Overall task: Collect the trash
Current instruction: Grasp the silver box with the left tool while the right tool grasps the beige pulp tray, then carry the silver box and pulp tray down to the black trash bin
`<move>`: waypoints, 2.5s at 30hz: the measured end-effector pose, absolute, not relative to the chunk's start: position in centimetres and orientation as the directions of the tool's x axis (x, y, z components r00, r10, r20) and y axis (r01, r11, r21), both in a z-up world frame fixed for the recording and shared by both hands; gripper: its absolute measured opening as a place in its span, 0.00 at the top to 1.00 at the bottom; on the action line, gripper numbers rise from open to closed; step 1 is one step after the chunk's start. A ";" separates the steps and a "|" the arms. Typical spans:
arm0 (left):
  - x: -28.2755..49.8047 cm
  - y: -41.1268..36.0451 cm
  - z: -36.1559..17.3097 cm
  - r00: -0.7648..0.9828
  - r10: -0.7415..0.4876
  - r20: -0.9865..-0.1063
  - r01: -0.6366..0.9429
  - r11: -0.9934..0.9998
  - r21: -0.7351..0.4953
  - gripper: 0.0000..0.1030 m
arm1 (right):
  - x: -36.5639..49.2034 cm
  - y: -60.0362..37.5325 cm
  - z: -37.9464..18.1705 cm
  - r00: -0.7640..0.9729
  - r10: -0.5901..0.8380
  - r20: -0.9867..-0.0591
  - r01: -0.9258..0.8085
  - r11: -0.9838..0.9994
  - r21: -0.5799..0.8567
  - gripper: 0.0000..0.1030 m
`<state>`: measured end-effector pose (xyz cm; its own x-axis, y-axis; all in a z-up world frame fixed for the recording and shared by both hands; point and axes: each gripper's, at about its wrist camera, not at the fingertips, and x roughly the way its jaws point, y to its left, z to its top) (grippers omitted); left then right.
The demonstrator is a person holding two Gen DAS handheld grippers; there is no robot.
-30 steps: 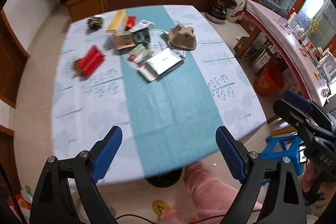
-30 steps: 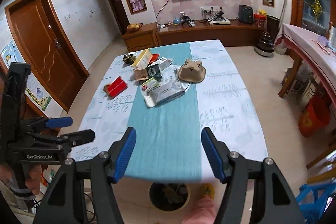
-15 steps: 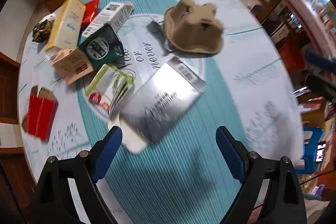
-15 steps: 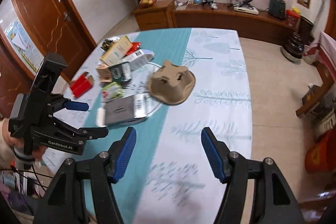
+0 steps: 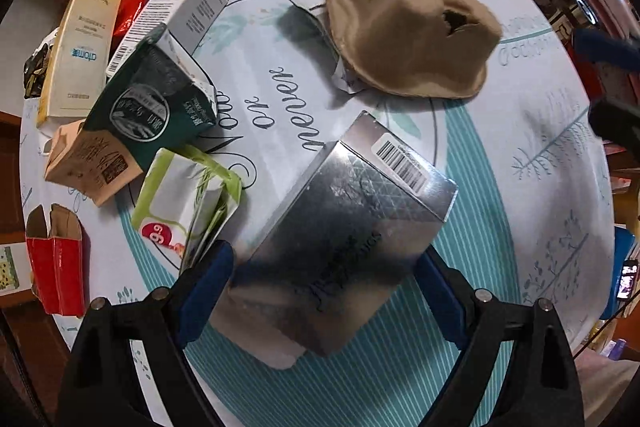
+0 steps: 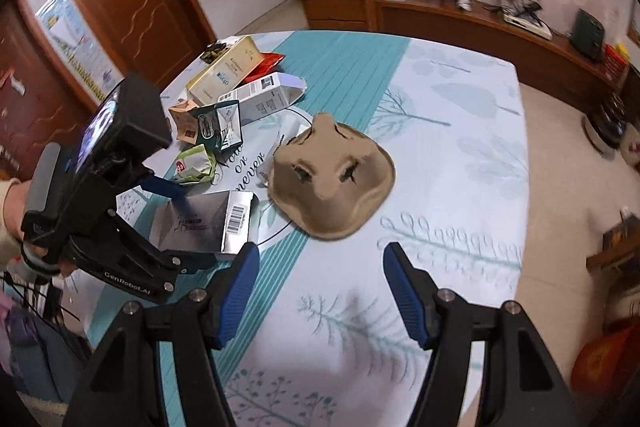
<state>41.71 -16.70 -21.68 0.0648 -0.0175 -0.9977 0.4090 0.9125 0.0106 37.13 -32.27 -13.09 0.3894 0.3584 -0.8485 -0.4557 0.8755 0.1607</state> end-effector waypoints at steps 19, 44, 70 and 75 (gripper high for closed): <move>42.5 -14.9 -21.1 0.077 -0.119 -0.990 0.114 0.987 -0.110 0.24 | 44.1 -28.0 -15.7 0.351 0.336 -0.874 -0.678 0.735 0.011 0.14; 34.7 -8.0 -14.6 0.215 -0.132 -0.968 -0.020 0.990 -0.140 0.24 | 38.4 -28.7 -13.3 0.323 0.316 -0.892 -0.533 0.840 0.105 0.27; 17.1 -0.8 -4.1 0.394 -0.220 -0.893 0.175 0.971 -0.162 0.25 | 17.3 -22.5 -5.1 0.449 0.344 -0.824 -0.293 0.929 0.228 0.27; 12.2 2.2 -3.7 0.418 -0.277 -0.865 0.240 0.952 -0.189 0.25 | 11.5 -19.6 -4.6 0.488 0.327 -0.809 -0.228 0.943 0.244 0.27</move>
